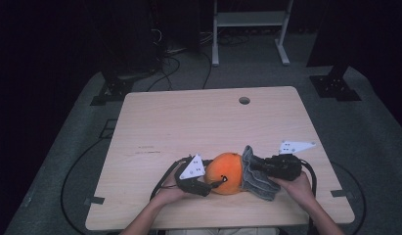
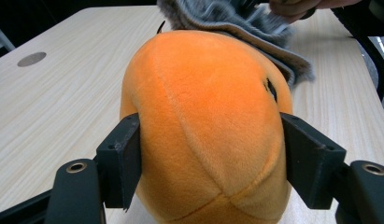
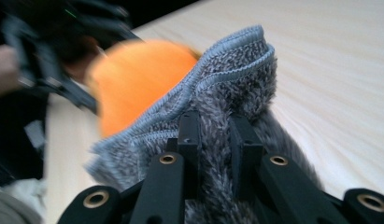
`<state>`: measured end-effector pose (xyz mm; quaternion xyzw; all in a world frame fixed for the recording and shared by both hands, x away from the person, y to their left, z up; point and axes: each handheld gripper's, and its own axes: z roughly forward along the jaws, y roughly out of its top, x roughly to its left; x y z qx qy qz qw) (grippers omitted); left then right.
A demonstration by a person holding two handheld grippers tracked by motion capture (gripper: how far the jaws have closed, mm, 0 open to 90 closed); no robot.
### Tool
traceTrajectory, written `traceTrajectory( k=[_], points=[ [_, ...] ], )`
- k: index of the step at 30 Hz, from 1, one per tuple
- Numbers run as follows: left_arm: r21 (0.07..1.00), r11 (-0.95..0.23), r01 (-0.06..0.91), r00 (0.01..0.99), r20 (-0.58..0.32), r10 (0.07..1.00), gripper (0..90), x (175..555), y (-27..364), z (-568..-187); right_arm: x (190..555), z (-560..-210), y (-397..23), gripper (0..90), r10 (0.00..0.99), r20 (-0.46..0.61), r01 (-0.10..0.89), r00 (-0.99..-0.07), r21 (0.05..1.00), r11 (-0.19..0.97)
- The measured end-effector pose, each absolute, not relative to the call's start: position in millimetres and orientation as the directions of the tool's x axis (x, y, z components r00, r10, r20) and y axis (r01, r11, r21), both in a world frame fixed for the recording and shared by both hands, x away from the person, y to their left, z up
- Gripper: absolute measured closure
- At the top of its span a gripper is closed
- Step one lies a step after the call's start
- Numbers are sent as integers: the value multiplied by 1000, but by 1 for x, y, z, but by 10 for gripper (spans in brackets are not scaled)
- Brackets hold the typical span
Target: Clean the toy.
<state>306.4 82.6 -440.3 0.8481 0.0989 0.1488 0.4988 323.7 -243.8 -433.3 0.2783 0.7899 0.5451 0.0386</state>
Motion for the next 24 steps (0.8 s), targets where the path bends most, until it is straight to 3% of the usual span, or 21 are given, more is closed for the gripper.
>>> traceTrajectory(
  k=[7,11,14,15,17,19,21,24],
  points=[
    [874,-485,32,938,141,316,266,306,77,-440,315,-405,-198,765,376,143,264,-915,919,292],
    [873,-486,47,939,127,320,256,307,80,-440,324,-412,-196,768,388,163,292,-907,908,301],
    [880,-469,71,939,100,329,199,309,82,-439,329,-415,-209,769,439,173,324,-882,898,298],
    [884,-461,81,939,88,333,199,310,82,-439,329,-415,-209,769,439,173,324,-882,898,298],
    [884,-454,109,938,60,342,103,313,82,-440,321,-408,-209,768,425,156,299,-892,908,293],
    [874,-459,158,933,20,359,84,316,84,-441,318,-408,-203,768,410,129,277,-903,904,326],
    [873,-459,164,935,10,355,121,317,85,-441,318,-412,-201,768,416,113,275,-902,894,353],
    [894,-421,152,932,13,363,266,316,90,-439,324,-413,-209,769,455,123,305,-882,885,351]
  ],
)
